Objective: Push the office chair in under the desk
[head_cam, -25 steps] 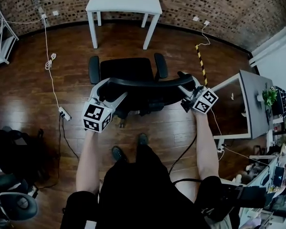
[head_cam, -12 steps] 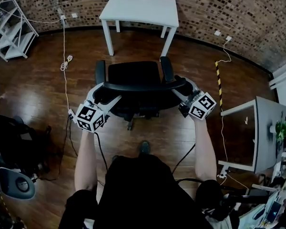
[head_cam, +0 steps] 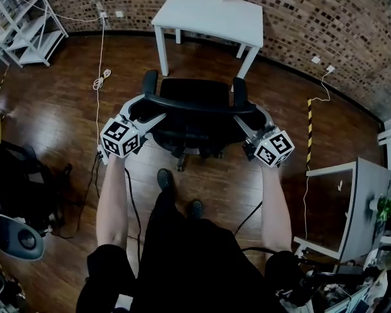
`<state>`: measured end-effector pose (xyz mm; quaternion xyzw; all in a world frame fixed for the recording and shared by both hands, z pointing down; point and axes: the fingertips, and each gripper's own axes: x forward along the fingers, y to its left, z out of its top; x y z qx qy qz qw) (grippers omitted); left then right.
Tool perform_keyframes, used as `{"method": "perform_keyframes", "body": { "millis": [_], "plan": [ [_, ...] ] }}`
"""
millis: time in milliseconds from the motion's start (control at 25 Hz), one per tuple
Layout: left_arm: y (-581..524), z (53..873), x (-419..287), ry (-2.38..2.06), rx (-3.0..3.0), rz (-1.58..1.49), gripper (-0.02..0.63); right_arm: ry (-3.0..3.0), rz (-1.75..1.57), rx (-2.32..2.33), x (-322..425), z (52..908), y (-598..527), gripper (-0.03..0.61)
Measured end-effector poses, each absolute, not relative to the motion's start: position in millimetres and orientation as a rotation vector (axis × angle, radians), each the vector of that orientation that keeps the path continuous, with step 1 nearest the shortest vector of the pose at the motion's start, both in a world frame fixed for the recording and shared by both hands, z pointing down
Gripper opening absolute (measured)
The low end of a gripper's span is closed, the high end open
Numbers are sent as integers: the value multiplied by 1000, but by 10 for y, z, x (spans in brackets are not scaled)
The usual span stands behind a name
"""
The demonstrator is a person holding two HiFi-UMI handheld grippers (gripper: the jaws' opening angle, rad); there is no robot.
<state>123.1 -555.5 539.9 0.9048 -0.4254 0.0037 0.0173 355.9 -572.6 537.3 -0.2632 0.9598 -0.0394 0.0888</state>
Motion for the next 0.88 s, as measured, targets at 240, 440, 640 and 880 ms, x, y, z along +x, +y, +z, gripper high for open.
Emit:
{"method": "perform_keyframes", "body": {
  "millis": [240, 440, 640, 880],
  "plan": [
    [-6015, 5340, 1029, -1303, 2826, -10, 443, 2860, -116, -805, 3357, 5397, -6178, 249],
    [-6394, 5373, 805, -1288, 2840, -25, 442, 2868, -124, -815, 3164, 5496, -6585, 250],
    [-6730, 5405, 647, -1263, 2853, -54, 422, 2876, -106, -811, 3053, 5586, -6997, 252],
    [-7121, 5400, 607, -1231, 2853, -48, 405, 2864, -162, -814, 3040, 5575, -7431, 253]
  ]
}}
